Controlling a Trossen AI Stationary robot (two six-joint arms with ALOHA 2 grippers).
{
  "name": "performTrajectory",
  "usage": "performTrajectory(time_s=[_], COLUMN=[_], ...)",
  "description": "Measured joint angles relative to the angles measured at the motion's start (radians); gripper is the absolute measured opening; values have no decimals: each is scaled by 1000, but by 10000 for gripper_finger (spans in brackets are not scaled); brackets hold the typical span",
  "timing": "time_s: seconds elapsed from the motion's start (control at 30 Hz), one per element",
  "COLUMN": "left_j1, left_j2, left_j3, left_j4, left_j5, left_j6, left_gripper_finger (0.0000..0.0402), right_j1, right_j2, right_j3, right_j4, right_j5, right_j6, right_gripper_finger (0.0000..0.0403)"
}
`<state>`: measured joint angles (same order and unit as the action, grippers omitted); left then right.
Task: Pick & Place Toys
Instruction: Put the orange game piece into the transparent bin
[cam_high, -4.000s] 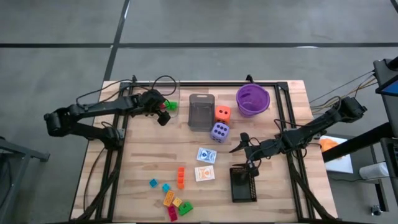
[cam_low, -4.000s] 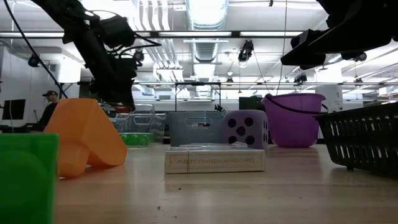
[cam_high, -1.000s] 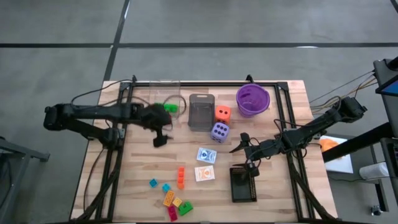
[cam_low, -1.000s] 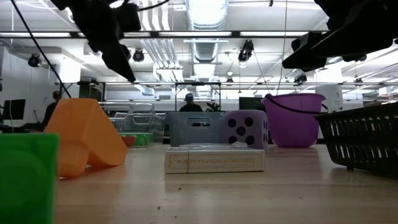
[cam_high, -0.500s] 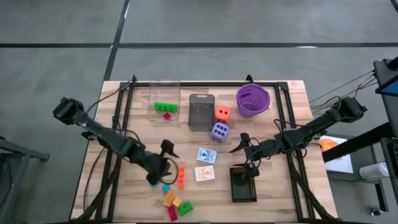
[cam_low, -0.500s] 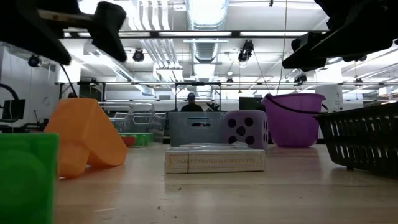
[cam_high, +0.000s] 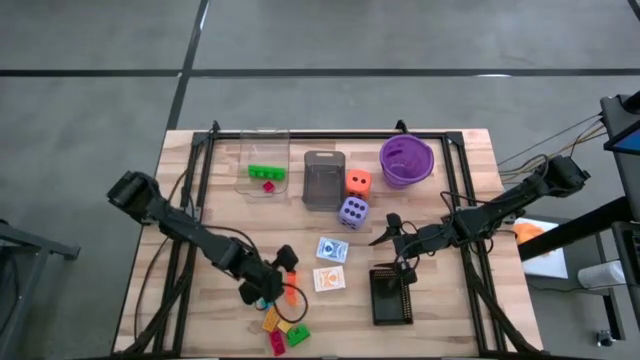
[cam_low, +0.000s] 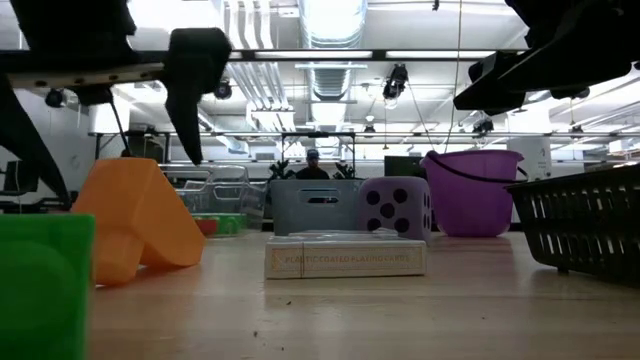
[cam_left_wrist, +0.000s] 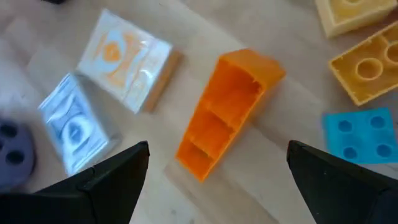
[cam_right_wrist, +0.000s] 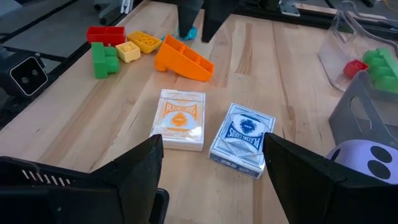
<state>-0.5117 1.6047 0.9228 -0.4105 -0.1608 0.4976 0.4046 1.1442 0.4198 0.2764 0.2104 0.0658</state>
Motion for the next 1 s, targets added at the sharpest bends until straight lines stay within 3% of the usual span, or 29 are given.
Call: performTrajectory(time_s=[0.5,0.77,0.87,1.0], left_j1=[18,24,25,26], left_j2=[133,160,162,161], left_j3=[48,48,46,46], left_j4=[11,66,70,74], left_j5=[32,23,22,20], left_j6=[419,523,525,528], left_gripper_finger=[381,377,357,298], right_j1=[0,0,0,0], right_j2=[0,0,0,0], right_j3=[0,0,0,0], right_j4=[0,-9,-10,-15], right_j5=[0,0,0,0], right_j6=[2,10,10,14], right_gripper_finger=[275,275,275,275])
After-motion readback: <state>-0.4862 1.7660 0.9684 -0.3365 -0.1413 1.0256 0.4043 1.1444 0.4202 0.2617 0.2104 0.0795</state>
